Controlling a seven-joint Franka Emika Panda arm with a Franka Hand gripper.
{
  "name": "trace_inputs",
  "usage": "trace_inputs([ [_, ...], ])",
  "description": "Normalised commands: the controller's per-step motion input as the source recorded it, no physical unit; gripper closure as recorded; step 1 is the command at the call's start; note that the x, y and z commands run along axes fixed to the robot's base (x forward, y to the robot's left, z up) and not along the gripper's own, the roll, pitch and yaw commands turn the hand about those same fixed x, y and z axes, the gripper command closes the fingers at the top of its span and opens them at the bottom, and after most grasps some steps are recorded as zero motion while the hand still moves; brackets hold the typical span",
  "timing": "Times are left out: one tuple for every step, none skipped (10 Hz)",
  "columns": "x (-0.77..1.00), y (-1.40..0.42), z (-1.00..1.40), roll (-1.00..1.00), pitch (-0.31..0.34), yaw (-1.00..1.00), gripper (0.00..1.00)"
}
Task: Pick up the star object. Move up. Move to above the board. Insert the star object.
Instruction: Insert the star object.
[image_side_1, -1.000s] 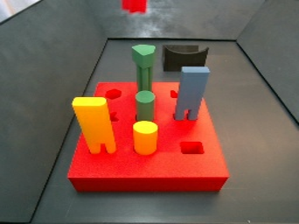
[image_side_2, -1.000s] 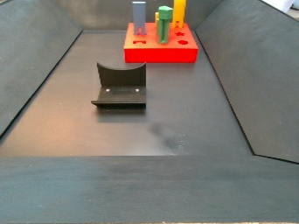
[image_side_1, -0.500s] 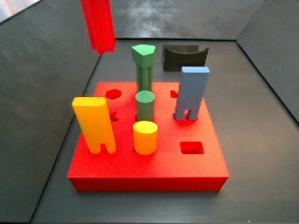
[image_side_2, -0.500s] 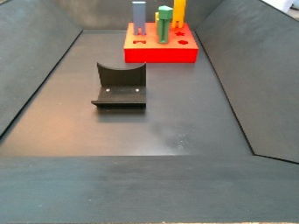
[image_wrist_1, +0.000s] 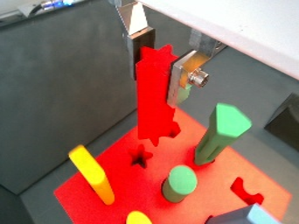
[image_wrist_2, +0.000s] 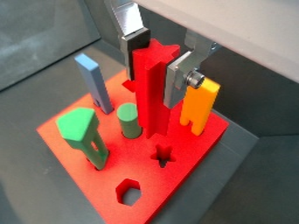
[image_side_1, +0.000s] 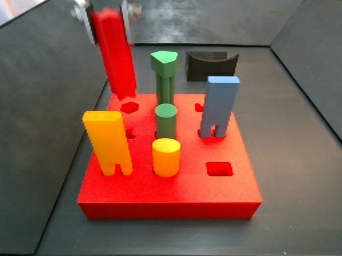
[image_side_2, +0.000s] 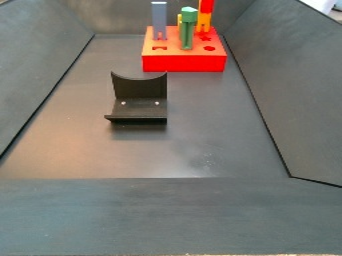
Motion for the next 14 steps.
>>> trace_inputs([
  [0.0,-0.07,-1.0,0.04,0.0,0.51,1.0],
  [0.0,-0.07,-1.0,0.01,0.0,0.63,1.0],
  [0.0,-0.09,-0.63,0.0,-0.001,0.52,1.0],
  [0.0,0.0,0.0,-0.03,0.014,0.0,1.0],
  [0.0,0.0,-0.34,0.0,-0.019,0.0,1.0],
  [0.0,0.0,-0.58,0.0,-0.037,0.11,1.0],
  [0.0,0.0,-0.72,0.0,-0.044,0.22,1.0],
  [-0.03,0.0,-0.79,0.03,-0.04,0.31,1.0],
  [-0.07,-0.01,-0.58,0.0,-0.034,0.24,1.0],
  [-0.05,-0.03,-0.53,0.0,-0.016,0.21,1.0],
  [-0.04,-0.02,-0.34,0.0,-0.003,0.16,1.0],
  [-0.04,0.0,-0.1,0.0,0.0,0.06,1.0],
  [0.07,0.0,-0.23,0.04,0.051,0.0,1.0],
  [0.26,0.19,-0.33,0.0,0.016,0.04,1.0],
])
